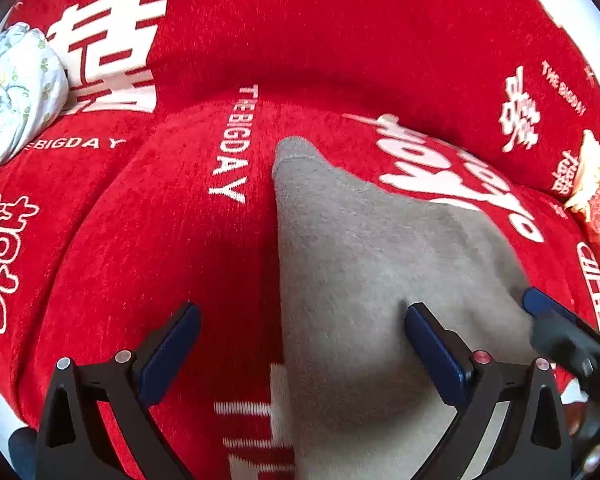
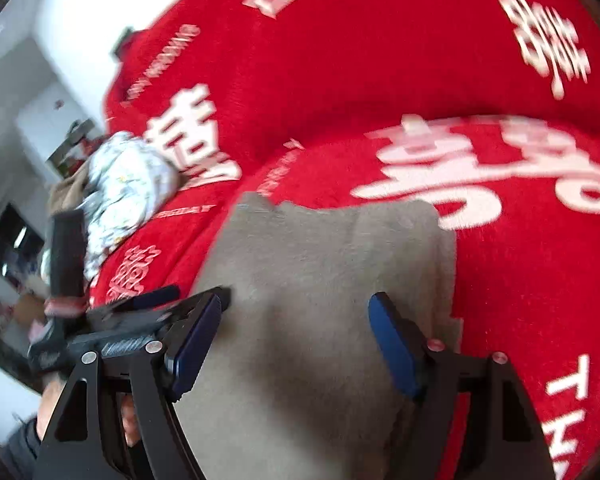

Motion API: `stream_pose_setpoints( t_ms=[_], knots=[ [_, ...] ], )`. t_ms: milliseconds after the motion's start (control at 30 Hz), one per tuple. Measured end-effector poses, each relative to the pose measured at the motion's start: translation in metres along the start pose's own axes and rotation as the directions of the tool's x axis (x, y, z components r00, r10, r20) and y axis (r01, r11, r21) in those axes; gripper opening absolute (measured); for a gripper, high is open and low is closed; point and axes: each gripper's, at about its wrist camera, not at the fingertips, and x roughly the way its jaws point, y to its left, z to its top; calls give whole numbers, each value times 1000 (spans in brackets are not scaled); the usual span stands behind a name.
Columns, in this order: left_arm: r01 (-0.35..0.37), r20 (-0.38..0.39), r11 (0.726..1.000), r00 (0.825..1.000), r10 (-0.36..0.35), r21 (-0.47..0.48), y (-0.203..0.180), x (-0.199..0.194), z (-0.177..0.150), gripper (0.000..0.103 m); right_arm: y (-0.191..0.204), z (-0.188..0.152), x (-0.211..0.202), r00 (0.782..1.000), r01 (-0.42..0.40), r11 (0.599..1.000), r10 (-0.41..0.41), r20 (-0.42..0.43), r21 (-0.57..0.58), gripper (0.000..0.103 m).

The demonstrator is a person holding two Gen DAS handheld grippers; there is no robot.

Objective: Fold small clothes

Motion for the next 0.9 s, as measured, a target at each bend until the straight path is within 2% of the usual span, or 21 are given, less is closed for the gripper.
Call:
stream_pose_setpoints(
  t_ms=[100, 133, 233, 300, 533, 900],
  knots=[
    [-6, 36, 1000, 999, 5, 24, -4, -15, -11, 102, 19, -19, -21, 999, -51, 996, 52, 17, -70, 80],
    [-32, 44, 999, 999, 31, 40, -6, -18, -15, 102, 21, -26, -21, 999, -33, 996, 34, 14, -84, 80],
    [-29, 43, 997, 999, 26, 64, -9, -17, -25, 102, 8, -41, -6, 998, 40, 998, -42, -40, -57, 80],
    [-35, 50, 997, 998, 32, 69, -10, -16, -30, 102, 1, -46, -8, 1000, 13, 999, -13, -2, -36, 80],
    [-25, 55, 997, 998, 21, 71, -8, -13, -39, 103, 4, -58, -13, 999, 42, 996, -41, 16, -74, 80],
    [-57, 33, 991, 998, 54, 118, -15, -21, -54, 103, 2, -67, -22, 999, 54, 997, -54, -6, -54, 80]
  ],
)
